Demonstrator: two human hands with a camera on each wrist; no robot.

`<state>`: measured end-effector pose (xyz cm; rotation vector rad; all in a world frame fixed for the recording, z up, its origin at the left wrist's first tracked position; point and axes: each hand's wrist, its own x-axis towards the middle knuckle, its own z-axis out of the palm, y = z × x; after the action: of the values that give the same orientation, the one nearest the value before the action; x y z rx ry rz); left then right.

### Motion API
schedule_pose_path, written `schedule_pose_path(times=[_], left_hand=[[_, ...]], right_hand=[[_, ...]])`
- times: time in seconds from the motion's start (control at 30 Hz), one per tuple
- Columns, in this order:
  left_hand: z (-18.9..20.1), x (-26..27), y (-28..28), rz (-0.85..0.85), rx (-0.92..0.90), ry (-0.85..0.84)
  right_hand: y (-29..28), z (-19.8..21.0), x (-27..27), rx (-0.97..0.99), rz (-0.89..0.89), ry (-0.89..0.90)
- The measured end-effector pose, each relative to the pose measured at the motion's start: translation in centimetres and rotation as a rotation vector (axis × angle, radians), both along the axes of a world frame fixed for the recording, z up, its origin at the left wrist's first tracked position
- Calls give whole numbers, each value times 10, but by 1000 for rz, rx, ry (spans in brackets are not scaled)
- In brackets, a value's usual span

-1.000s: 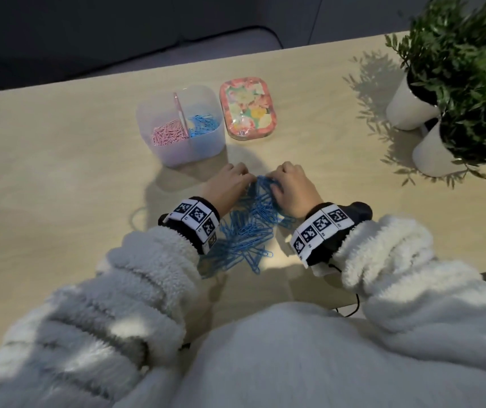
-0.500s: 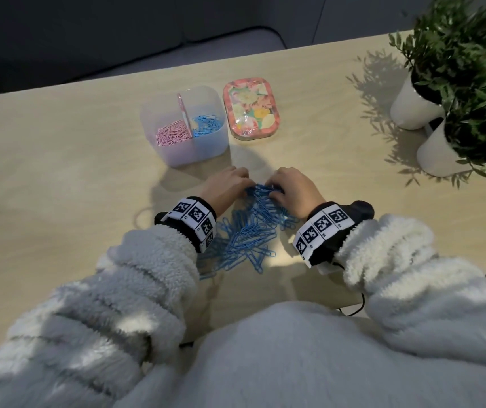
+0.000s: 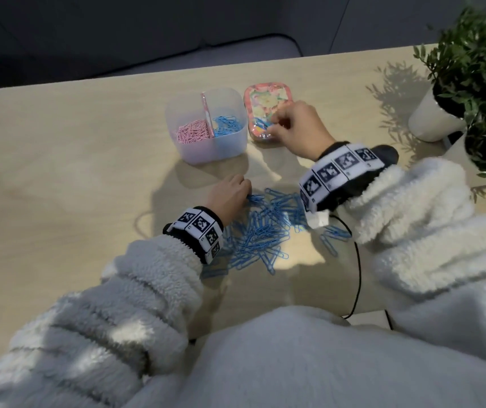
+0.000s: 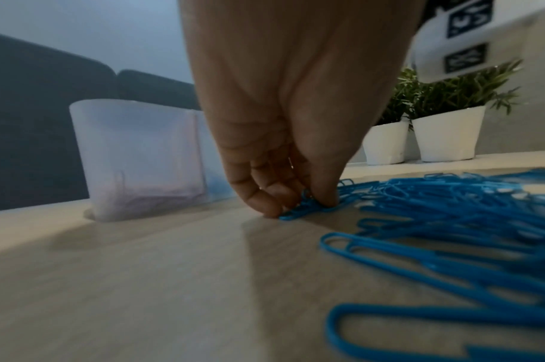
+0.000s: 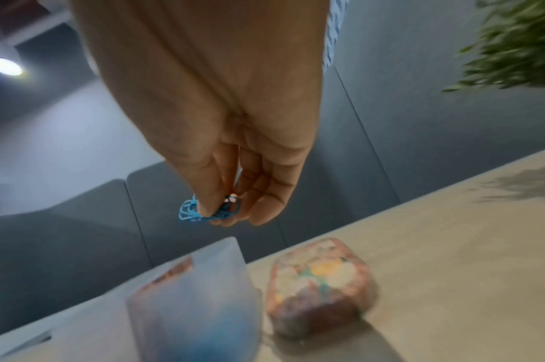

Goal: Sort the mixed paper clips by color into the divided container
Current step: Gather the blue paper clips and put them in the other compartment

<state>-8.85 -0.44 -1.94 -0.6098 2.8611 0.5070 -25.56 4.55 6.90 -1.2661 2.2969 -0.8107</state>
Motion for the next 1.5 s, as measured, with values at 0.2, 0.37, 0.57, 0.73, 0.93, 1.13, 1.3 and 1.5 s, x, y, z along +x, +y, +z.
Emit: schedule_pose_path(times=[0.2, 0.37, 0.57, 0.73, 0.93, 1.13, 1.3, 1.5], left_hand=[[4, 10, 2, 79, 150, 33], [17, 14, -1, 195, 287, 149], [62, -10, -35, 355, 246, 480], [75, -29, -69, 535, 184, 530], [62, -26, -65, 401, -30, 489], [31, 6, -20, 267, 216, 370], [-3, 20, 4, 182, 242, 153], [-2, 5, 15, 123, 218, 158]], right_hand=[[-56, 5, 16, 49, -38, -65], [-55, -5, 22, 13, -84, -187], [6, -19, 2, -143, -216, -317], [74, -52, -3, 20, -228, -372], [137, -58, -7, 235, -357, -37], [169, -67, 9, 424, -370, 37], [150, -81, 32, 312, -357, -98], [117, -76, 39, 260, -191, -150]])
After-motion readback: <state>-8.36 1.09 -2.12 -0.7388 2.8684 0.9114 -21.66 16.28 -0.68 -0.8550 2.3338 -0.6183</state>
